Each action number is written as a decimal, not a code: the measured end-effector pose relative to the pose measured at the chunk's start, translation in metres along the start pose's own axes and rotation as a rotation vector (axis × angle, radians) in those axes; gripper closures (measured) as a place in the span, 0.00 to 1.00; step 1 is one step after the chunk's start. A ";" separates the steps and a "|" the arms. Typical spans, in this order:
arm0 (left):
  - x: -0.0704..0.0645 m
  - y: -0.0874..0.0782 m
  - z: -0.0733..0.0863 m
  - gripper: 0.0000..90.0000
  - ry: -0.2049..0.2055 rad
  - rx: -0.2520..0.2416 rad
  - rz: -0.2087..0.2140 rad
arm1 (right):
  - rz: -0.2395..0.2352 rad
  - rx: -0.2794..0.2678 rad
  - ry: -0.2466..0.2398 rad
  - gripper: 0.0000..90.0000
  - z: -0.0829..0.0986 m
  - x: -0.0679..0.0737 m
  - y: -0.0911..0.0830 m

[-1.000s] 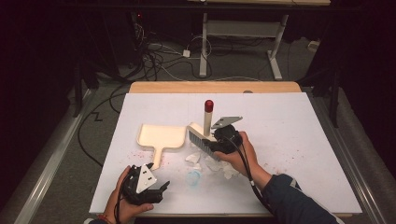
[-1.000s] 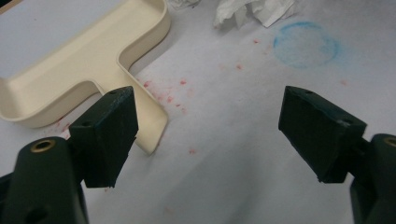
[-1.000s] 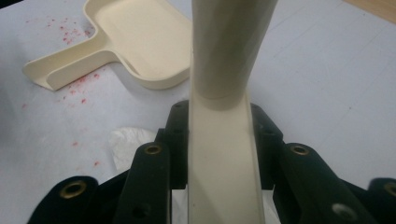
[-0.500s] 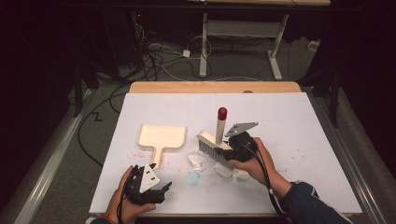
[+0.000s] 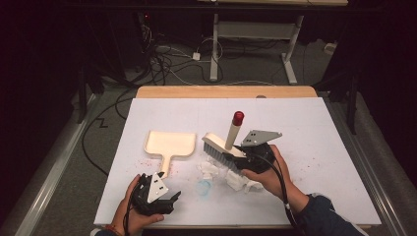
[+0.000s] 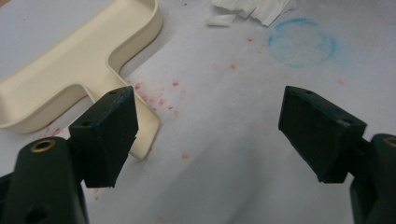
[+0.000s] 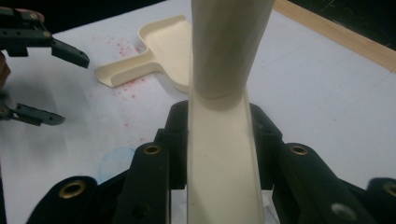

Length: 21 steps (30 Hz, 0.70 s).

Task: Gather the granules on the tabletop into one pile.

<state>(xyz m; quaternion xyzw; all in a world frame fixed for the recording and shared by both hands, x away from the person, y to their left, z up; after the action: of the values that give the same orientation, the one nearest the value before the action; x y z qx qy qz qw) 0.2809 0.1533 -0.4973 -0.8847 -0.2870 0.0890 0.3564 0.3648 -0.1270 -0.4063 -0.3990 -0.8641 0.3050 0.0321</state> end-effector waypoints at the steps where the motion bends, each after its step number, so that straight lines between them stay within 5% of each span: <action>1: 0.000 -0.001 0.000 0.21 0.000 -0.002 0.000 | -0.011 -0.006 0.007 0.76 0.000 0.002 -0.001; 12: -0.001 -0.006 0.000 0.21 0.006 -0.028 -0.016 | -0.145 0.066 -0.028 0.76 0.023 0.041 0.006; 21: -0.002 -0.002 0.001 0.21 0.012 -0.007 0.000 | -0.074 0.100 -0.029 0.76 0.033 0.030 0.016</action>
<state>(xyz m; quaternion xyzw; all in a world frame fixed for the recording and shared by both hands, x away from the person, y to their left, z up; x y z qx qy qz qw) 0.2781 0.1542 -0.4965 -0.8865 -0.2854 0.0827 0.3548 0.3451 -0.1149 -0.4477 -0.3604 -0.8623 0.3521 0.0504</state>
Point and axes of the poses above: each handheld gripper's, and its own axes: y roughly forward along the jaws, z roughly out of its underside, x roughly to its left, the point moved 3 cm from there along y, roughly forward along the jaws, and after that the axes turned 14 degrees about z, right-handed, at the moved point
